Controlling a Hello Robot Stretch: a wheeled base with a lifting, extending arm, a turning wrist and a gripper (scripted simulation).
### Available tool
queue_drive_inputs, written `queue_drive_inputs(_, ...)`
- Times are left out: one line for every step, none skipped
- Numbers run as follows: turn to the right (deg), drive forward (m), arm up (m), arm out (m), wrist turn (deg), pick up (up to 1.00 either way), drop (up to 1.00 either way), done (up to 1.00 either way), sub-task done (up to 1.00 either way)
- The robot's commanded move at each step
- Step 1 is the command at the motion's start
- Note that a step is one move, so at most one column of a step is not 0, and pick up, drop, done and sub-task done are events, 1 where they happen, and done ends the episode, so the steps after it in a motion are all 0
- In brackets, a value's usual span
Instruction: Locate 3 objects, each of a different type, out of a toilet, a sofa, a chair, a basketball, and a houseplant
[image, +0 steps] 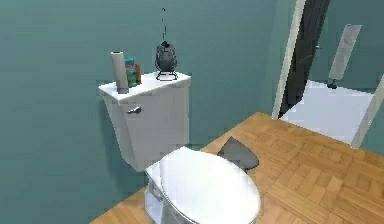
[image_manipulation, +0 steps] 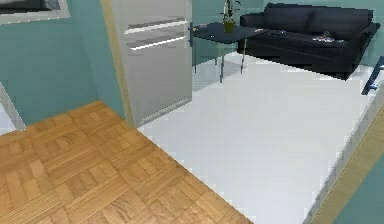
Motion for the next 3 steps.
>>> queue_drive_inputs(45.0, 0.00, 0.00, 0.00, 0.0, 0.00, 0.00, 0.00, 0.00)
queue_drive_inputs(45.0, 0.00, 0.00, 0.00, 0.0, 0.00, 0.00, 0.00, 0.00)
queue_drive_inputs(6.0, 0.00, 0.00, 0.00, 0.0, 0.00, 0.00, 0.00, 0.00)
